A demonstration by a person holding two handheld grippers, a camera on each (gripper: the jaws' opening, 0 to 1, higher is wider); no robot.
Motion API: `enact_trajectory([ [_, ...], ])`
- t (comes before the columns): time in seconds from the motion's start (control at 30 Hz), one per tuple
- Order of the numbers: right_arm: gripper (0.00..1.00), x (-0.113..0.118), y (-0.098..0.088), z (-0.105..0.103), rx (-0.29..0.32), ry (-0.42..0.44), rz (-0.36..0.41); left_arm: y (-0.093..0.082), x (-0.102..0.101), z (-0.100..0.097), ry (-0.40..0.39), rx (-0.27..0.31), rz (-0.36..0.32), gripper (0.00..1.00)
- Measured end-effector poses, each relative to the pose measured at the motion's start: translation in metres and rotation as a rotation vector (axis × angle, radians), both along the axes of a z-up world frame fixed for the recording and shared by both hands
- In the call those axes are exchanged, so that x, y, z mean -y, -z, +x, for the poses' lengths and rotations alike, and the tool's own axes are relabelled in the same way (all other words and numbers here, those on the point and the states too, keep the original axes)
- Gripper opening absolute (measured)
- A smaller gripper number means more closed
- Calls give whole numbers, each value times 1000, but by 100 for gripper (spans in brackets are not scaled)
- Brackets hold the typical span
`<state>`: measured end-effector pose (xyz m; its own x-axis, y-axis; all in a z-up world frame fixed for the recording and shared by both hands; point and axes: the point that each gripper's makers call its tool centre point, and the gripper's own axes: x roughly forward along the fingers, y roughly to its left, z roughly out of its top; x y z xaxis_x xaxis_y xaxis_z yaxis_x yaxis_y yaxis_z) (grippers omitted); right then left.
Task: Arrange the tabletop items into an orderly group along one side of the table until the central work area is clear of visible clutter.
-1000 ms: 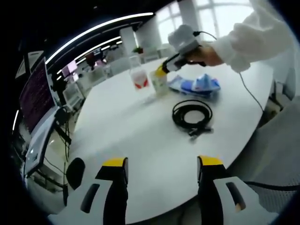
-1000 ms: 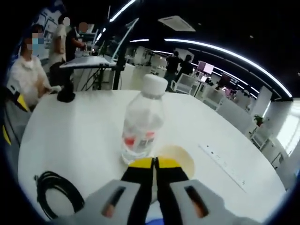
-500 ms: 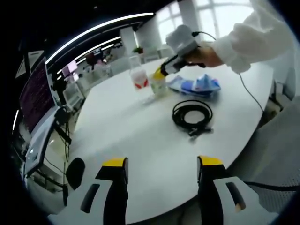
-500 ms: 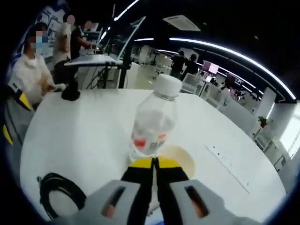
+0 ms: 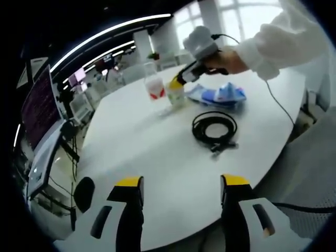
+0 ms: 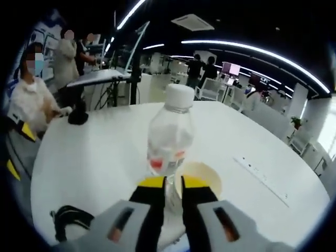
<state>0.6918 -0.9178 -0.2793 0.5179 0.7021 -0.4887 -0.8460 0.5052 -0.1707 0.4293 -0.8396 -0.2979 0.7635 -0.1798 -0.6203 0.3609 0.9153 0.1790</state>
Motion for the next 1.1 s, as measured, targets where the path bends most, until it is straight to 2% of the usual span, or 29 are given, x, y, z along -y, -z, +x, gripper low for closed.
enact_trajectory([
  [0.27, 32, 5, -9, -2, -14, 36, 38, -1, 1, 1, -3, 9, -14, 58],
  [0.87, 42, 27, -23, -24, -62, 107, 94, -8, 5, 2, 8, 43, -32, 60],
  [1.1, 42, 47, -34, -37, -63, 136, 105, -11, 9, 2, 25, 56, -50, 60],
])
